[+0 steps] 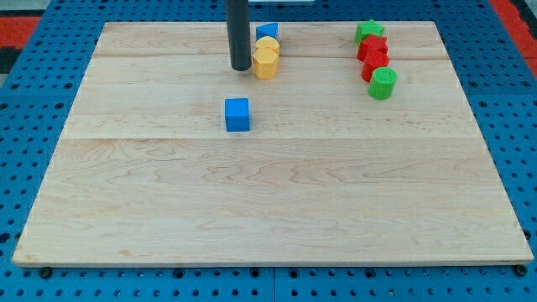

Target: Keep the blue cube at the bottom side of the yellow hexagon

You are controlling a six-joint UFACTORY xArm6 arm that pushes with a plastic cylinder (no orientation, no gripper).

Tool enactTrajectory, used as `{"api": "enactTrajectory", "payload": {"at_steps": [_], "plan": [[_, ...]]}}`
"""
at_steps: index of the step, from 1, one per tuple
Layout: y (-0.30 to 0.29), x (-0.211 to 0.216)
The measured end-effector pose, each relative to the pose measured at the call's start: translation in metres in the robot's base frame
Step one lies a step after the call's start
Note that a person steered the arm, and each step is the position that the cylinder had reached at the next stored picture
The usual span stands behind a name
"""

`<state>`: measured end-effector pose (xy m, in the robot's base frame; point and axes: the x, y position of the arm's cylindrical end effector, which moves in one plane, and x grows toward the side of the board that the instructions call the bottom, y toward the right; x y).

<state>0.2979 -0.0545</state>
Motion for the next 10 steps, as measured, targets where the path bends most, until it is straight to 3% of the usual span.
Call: {"api": "enactTrajectory", "payload": {"at_steps": [1,2,3,4,7,10], "plan": [[-0.064,0.024],[-0.092,0.091],[-0.052,0.135],[-0.004,0.138],[0.031,0.100],[0.030,0.101]]}}
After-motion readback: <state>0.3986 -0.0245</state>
